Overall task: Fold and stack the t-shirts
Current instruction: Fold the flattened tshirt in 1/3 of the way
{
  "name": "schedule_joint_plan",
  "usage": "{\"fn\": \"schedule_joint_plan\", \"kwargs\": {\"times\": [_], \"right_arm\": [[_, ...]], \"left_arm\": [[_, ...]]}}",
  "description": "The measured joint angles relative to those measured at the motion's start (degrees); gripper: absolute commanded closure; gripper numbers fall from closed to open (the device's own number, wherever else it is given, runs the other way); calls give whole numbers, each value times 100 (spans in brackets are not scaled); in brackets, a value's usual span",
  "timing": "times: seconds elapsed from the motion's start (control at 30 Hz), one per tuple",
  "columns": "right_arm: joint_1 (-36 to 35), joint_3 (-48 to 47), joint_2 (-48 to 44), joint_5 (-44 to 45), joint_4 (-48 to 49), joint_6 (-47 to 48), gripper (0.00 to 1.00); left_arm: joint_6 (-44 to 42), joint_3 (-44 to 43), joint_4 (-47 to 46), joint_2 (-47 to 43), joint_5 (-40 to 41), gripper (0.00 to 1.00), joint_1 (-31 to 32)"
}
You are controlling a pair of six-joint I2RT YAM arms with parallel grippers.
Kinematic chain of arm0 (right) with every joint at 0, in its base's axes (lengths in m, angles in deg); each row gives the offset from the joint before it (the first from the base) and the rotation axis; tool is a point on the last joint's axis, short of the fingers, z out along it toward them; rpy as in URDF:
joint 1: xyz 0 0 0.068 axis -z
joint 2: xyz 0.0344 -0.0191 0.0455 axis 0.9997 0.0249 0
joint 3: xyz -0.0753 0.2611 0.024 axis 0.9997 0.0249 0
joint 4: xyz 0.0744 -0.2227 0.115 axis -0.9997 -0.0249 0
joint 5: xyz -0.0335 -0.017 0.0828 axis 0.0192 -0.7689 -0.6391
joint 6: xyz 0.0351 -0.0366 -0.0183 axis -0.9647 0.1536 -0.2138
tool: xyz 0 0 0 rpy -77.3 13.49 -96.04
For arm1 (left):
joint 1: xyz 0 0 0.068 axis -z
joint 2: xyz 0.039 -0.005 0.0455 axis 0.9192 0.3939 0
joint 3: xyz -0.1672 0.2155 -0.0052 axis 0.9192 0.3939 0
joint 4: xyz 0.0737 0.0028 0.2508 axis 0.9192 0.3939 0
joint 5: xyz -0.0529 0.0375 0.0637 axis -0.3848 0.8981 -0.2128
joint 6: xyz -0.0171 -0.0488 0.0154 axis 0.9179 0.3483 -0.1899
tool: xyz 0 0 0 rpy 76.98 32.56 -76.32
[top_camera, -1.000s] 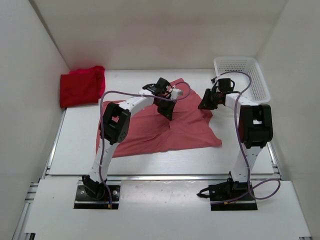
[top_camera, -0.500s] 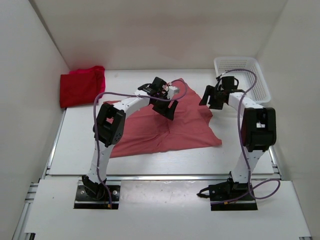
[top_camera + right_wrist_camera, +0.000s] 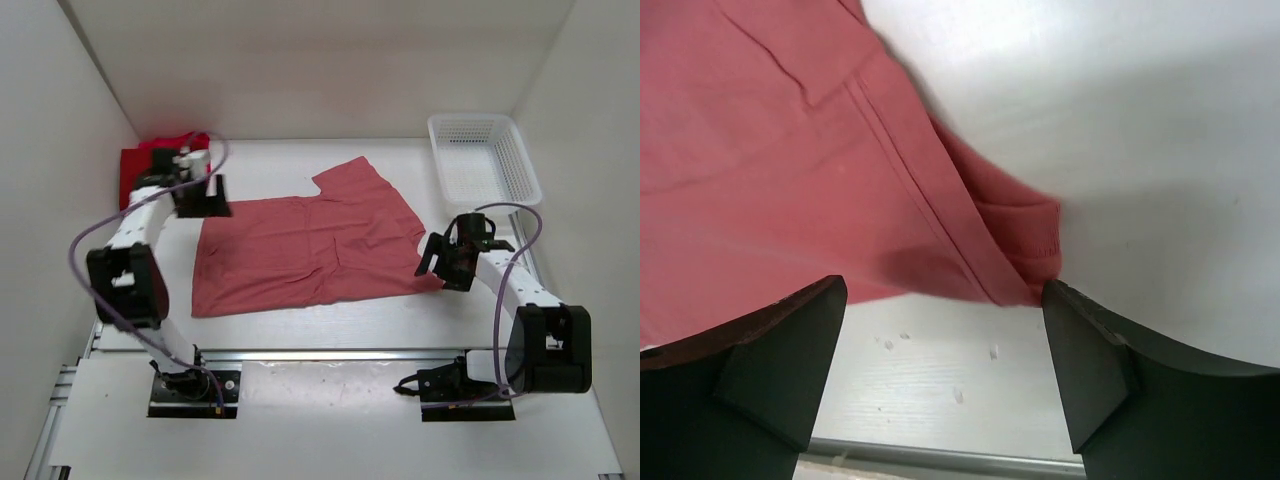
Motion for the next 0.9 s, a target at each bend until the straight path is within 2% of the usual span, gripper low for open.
{"fn": "schedule_joint_plan", "kwargs": {"times": [0.1, 0.23, 0.37, 0.4, 0.47, 0.57, 0.8, 0.9], "right_arm": [[59, 240, -105, -79, 28, -177, 19], [238, 658, -356, -219, 269, -439, 18], [240, 911, -413, -376, 446, -629, 17], [210, 927, -415, -389, 501, -658, 17], [177, 962, -420, -442, 608, -726, 16], [177, 1019, -452, -527, 721, -793, 16], [188, 1047, -509, -535, 702, -850, 17], [188, 1049, -520, -535, 660, -848, 20]], "left_arm": [[-157, 702, 68, -804, 289, 1, -933], [-358, 1676, 267, -1456, 393, 1, -1274], [-498, 2074, 315, -1453, 256, 4, -1582], [-564, 2079, 313, -1447, 205, 6, -1617], [-699, 2072, 219, -1447, 186, 18, -1547], [-890, 2096, 101, -1432, 343, 29, -1331], [-1392, 2378, 111, -1235, 280, 23, -1587], [-1508, 2389, 118, -1084, 92, 22, -1526]]}}
